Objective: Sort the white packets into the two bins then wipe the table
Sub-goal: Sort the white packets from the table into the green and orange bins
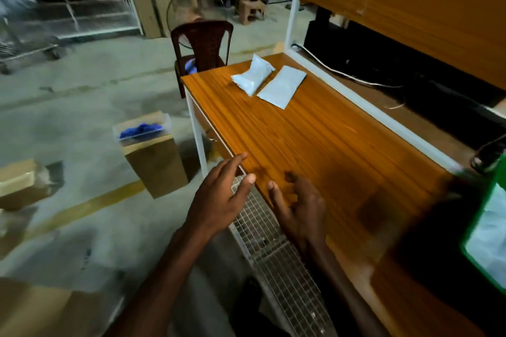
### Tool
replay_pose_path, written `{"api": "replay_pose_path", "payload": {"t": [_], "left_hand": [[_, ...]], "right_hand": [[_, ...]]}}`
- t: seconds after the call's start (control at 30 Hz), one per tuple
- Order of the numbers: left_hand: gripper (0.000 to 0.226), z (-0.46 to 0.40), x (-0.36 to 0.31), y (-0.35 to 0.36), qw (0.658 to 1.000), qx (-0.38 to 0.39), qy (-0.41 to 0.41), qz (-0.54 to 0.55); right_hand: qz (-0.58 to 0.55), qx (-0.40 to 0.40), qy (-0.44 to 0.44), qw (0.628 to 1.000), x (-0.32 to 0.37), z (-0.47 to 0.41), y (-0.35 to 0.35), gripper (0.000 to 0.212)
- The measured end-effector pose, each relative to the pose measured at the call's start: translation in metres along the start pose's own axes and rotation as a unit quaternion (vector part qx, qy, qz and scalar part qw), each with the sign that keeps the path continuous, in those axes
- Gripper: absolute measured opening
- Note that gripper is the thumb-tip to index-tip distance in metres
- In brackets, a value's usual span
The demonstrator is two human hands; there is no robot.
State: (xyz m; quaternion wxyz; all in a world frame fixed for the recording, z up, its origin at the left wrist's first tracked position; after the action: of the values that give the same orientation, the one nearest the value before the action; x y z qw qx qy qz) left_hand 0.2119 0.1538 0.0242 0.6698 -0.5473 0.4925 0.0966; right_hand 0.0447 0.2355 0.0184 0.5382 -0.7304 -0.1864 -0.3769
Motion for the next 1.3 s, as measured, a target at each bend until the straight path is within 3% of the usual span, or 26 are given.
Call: {"api": "replay_pose_path", "payload": {"t": [0.27, 0.43, 0.53, 0.8, 0.93, 1.03, 1.17, 1.3], "left_hand": [[0.058, -0.143, 0.053, -0.034, 0.999, 0.028, -0.007, -0.038], [0.056, -0.231, 0.074, -0.053, 0.998, 0.049, -0.007, -0.050], [0.056, -0.272, 0.086, -0.052, 0.997, 0.069, -0.007, -0.038], [0.052, -0.404, 0.099, -0.044, 0.989, 0.124, 0.073, -0.045], [0.055, -0.472, 0.088, -0.033, 0.976, 0.170, 0.125, -0.050], [0.061, -0.517, 0.096, -0.014, 0.966, 0.179, 0.144, -0.120], [0.060, -0.550, 0.128, 0.020, 0.942, 0.223, 0.141, -0.209], [0.065, -0.556, 0.153, 0.030, 0.928, 0.235, 0.194, -0.216]], "right_hand": [[-0.017, -0.022, 0.032, 0.999, -0.019, -0.152, 0.048, 0.064], [-0.004, -0.020, 0.085, 0.996, -0.037, -0.244, 0.065, 0.077], [0.024, 0.006, 0.117, 0.993, -0.038, -0.288, 0.070, 0.067], [0.000, -0.091, 0.221, 0.971, -0.054, -0.378, 0.072, 0.078], [0.068, -0.148, 0.216, 0.963, -0.057, -0.414, 0.061, 0.065], [0.127, -0.152, 0.225, 0.954, -0.068, -0.443, 0.063, 0.059], [0.194, -0.108, 0.274, 0.936, -0.084, -0.470, 0.076, 0.061], [0.244, -0.064, 0.325, 0.912, -0.093, -0.481, 0.093, 0.062]]}}
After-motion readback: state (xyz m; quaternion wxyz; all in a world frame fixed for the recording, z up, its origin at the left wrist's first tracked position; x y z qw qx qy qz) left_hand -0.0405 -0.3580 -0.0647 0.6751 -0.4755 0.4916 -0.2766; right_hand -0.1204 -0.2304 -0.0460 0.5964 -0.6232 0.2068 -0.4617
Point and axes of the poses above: each hand's wrist, its own z-axis away from the middle knuckle, its own y-axis out of the palm, x = y × z, the point moved 8 cm from there along -z, towards the middle knuckle, and after that the axes turned 10 degrees about x, right-handed, at the moved point
